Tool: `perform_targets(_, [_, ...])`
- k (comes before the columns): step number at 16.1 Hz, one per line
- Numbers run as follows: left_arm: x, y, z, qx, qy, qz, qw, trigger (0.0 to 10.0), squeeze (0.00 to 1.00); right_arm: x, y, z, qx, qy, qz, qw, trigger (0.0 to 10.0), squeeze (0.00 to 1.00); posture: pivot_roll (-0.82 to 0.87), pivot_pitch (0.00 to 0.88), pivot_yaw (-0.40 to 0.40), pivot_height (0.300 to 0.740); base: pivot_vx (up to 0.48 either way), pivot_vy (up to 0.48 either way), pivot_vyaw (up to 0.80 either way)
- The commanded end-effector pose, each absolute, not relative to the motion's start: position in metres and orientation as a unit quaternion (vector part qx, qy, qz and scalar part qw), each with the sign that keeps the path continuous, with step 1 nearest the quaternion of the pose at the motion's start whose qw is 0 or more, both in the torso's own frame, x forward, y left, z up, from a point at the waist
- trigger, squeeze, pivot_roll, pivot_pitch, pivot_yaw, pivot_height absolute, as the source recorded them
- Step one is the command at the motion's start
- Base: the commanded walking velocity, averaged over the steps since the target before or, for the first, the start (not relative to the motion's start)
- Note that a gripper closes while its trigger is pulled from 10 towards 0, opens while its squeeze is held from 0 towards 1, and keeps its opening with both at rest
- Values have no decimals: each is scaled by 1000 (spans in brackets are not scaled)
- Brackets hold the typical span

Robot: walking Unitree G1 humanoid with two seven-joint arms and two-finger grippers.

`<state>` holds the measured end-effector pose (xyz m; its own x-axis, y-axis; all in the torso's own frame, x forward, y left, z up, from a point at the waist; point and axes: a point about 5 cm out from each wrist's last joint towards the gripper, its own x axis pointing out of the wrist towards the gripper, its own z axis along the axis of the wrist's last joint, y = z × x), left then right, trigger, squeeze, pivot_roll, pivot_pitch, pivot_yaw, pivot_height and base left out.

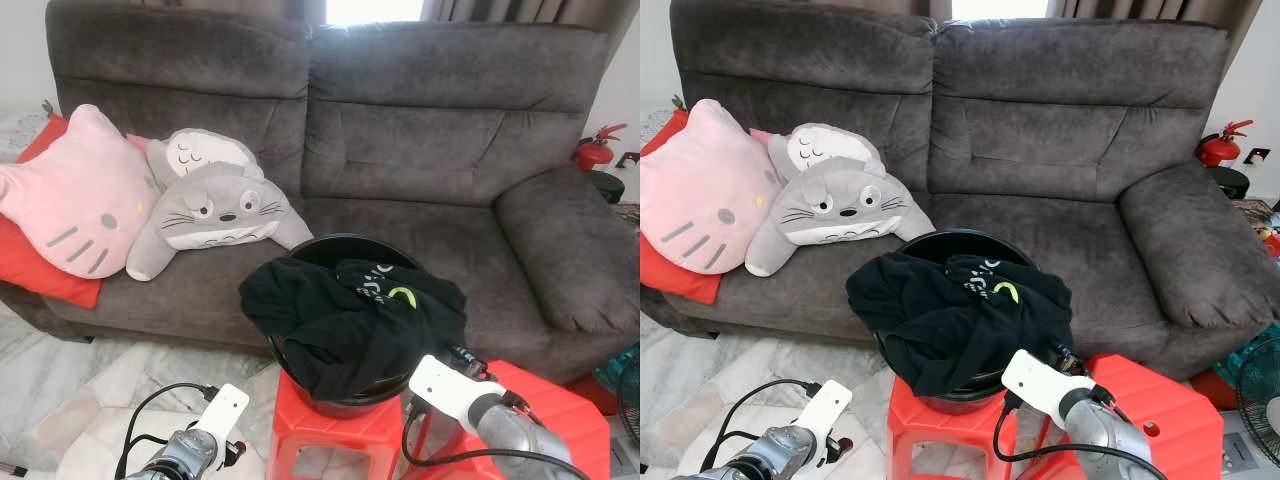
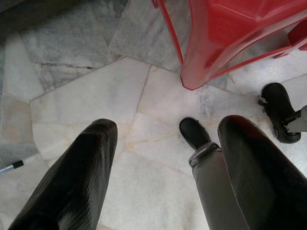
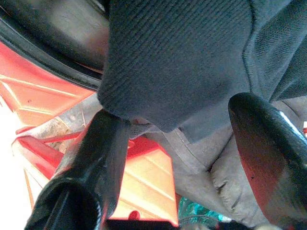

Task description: Hang hanger

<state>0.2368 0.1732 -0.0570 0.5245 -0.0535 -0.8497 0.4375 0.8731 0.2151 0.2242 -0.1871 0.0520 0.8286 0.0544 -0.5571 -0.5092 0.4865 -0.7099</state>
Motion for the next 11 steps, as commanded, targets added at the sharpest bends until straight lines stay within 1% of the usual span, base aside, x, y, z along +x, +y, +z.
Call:
perform_targets(1, [240, 173, -55, 213, 462, -148, 848, 10000, 0, 224, -189, 50, -475, 236, 165, 832, 10000, 0, -210, 0, -32, 740, 0, 0, 0])
perform_targets(4, [240, 173, -55, 213, 461, -148, 849, 10000, 0, 225, -189, 50, -473, 229, 161, 835, 10000, 0, -210, 0, -32, 740, 0, 0, 0])
perform_targets(7, [240, 173, -55, 214, 460, -147, 849, 10000, 0, 229, -189, 53, -505, 196, 152, 827, 10000, 0, -206, 0, -31, 740, 0, 0, 0])
perform_targets(11, [240, 173, -55, 213, 459, -147, 850, 10000, 0, 230, -189, 55, -513, 181, 146, 826, 10000, 0, -206, 0, -31, 740, 0, 0, 0])
